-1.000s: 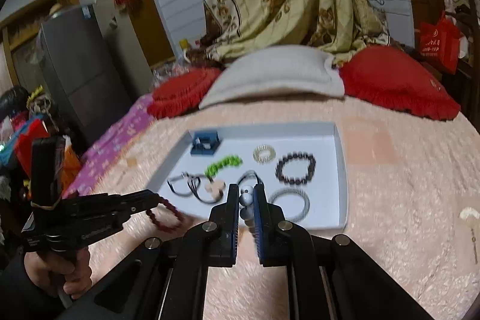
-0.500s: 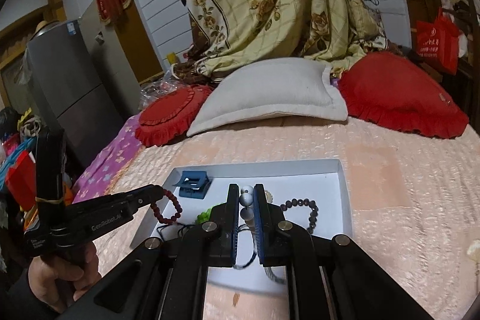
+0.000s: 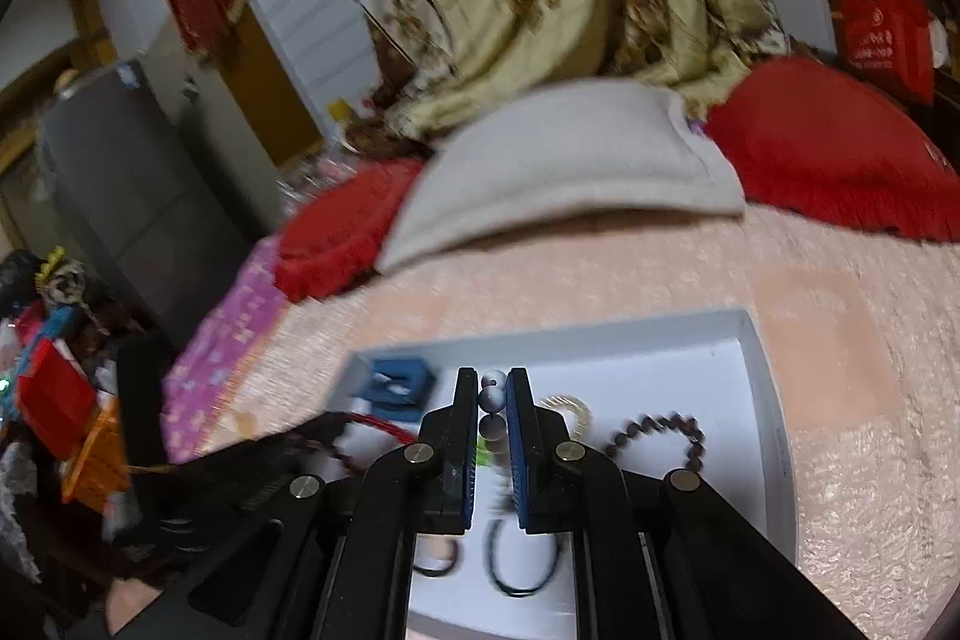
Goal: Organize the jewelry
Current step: 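Open the left gripper over the tray while right gripper releases the pearl bracelet there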
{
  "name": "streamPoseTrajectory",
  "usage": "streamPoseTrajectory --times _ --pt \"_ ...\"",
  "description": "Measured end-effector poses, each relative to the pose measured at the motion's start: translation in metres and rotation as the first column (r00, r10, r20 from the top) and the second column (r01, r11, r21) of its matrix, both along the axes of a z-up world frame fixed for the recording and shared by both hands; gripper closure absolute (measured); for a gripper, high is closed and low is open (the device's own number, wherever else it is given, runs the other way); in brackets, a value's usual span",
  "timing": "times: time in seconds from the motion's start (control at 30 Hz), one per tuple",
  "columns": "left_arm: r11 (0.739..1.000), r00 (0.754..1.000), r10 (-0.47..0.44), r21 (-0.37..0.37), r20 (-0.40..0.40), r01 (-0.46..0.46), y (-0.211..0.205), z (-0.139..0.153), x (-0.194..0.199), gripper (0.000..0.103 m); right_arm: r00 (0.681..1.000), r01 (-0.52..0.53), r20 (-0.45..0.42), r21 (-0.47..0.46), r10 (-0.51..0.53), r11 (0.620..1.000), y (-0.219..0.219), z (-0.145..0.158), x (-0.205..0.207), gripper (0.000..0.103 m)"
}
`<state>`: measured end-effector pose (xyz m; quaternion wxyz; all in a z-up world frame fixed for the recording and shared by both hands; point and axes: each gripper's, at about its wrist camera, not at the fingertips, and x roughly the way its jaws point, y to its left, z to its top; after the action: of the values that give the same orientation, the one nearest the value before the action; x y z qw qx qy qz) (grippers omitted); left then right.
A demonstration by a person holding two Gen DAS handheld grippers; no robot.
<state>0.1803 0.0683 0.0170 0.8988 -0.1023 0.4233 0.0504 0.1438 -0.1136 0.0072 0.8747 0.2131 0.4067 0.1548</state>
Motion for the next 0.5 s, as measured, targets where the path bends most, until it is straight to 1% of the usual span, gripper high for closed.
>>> streamPoseTrajectory --times 0.07,0.17,0.33,0.43,0.47,0.5 --pt "1.0 1.0 0.0 0.005 -0.017 0.001 0.002 -0.007 0.0 0.096 0.998 0.022 -0.064 -0.014 -0.023 1.0 -0.005 -0.019 0.004 0.094" --pt "1.0 1.0 0.006 0.017 -0.024 -0.005 0.002 -0.011 -0.001 0.096 0.993 0.031 -0.111 -0.028 -0.034 0.999 -0.011 -0.034 0.007 0.095" --pt "0.999 0.999 -0.002 0.049 -0.04 0.004 -0.002 -0.014 0.0 0.095 0.989 0.038 -0.142 -0.075 -0.048 0.996 -0.016 -0.044 0.006 0.095" --pt "0.999 0.998 0.015 0.05 -0.053 -0.013 0.0 -0.017 -0.001 0.095 0.984 0.029 -0.173 -0.096 -0.046 0.995 -0.017 -0.05 0.008 0.095" --pt "0.999 0.998 0.021 0.046 -0.056 -0.018 0.001 -0.017 -0.001 0.093 0.982 0.031 -0.182 -0.095 -0.048 0.995 -0.019 -0.052 0.008 0.092" --pt "0.999 0.998 0.028 0.039 -0.058 -0.026 0.004 -0.017 -0.001 0.089 0.982 0.034 -0.184 -0.092 -0.05 0.995 -0.02 -0.052 0.007 0.087"
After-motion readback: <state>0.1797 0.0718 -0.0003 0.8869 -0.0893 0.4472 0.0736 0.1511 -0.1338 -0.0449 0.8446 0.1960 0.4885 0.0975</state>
